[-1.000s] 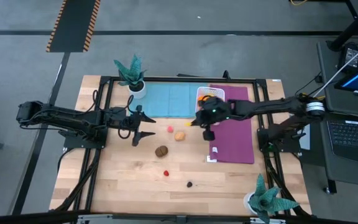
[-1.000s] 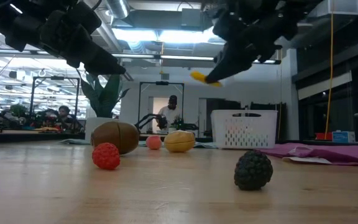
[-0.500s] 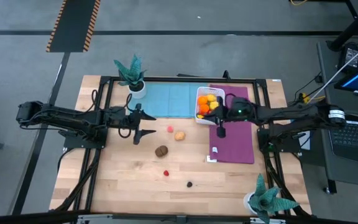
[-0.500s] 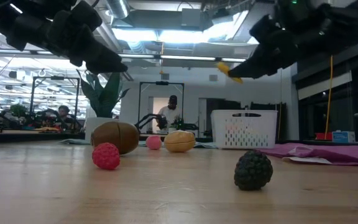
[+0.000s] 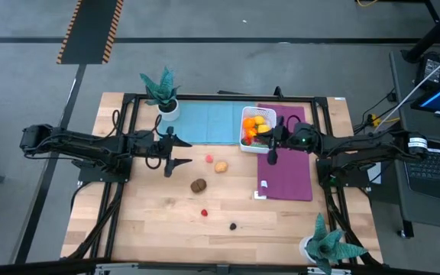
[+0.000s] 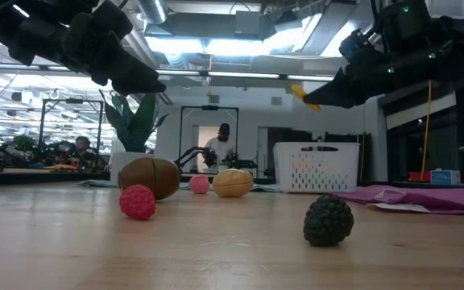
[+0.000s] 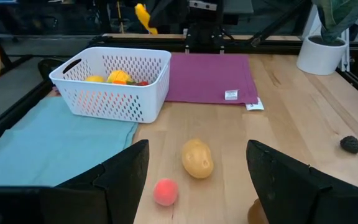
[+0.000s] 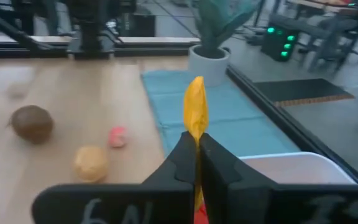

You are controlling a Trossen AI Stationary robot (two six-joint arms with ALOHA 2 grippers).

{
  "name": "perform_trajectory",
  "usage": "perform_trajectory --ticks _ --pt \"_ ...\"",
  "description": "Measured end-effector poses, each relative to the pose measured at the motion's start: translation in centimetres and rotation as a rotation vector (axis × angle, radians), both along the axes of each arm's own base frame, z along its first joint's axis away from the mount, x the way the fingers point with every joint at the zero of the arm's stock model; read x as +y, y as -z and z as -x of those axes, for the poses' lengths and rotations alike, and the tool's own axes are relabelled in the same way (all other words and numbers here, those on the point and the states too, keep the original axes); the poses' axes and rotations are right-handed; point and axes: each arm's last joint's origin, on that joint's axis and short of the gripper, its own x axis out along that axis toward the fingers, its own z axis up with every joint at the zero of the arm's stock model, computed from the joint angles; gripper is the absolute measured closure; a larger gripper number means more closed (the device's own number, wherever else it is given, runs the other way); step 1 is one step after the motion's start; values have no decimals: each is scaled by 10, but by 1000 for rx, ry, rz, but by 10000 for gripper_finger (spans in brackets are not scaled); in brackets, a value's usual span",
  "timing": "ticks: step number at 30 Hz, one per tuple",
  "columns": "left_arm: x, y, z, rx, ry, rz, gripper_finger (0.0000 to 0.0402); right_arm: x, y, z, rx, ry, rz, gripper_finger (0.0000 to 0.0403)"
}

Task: Pick and placing Produce into tupperware
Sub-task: Put the yellow corn into the white container

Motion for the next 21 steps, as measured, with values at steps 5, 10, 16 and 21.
perform_trajectory --ticks 5,10,16,21 --pt "0 0 0 1 1 -7 139 -3 0 1 1 77 4 396" --pt "0 0 0 1 1 -7 139 -9 0 3 -27 127 -78 396" --pt "0 0 0 2 1 -8 139 -13 0 4 -30 152 -83 396" --pt "0 0 0 2 2 -8 139 -18 0 6 -36 178 -99 396"
